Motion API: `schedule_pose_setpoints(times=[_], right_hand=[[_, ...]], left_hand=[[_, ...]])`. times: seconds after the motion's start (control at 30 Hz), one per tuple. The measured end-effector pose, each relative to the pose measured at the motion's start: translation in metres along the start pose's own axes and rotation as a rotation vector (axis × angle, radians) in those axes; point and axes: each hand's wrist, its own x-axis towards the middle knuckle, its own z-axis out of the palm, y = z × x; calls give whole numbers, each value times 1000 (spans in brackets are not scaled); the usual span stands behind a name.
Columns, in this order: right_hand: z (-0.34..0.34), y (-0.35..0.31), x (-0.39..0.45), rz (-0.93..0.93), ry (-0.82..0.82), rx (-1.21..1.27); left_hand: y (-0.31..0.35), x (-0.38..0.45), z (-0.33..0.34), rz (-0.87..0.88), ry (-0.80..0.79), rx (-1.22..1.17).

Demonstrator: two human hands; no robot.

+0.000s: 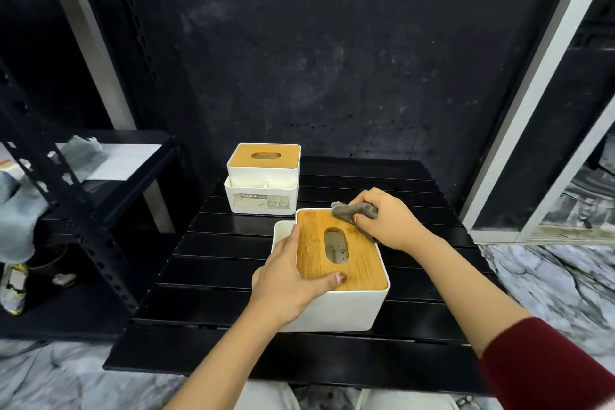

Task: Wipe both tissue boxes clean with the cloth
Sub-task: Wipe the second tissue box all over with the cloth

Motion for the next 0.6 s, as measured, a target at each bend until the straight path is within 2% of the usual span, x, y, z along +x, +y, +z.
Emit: schedule_pose_setpoints(times=[0.17, 0.3, 0.37, 0.5, 0.6], right_hand=[[-4, 5, -7, -32, -18, 35], [-10, 9, -21, -22, -84, 136], [-11, 12, -27, -43, -88, 181], [-13, 14, -40, -27, -69, 230], [-9, 8, -51, -6, -4, 236]], left_hand=[[-6, 8, -22, 3, -153, -49], [-11, 20, -49, 44, -349, -40], [-15, 25, -60, 71, -375, -40], [-21, 30, -70, 94, -244, -40], [-20, 26, -71, 89, -8, 36]])
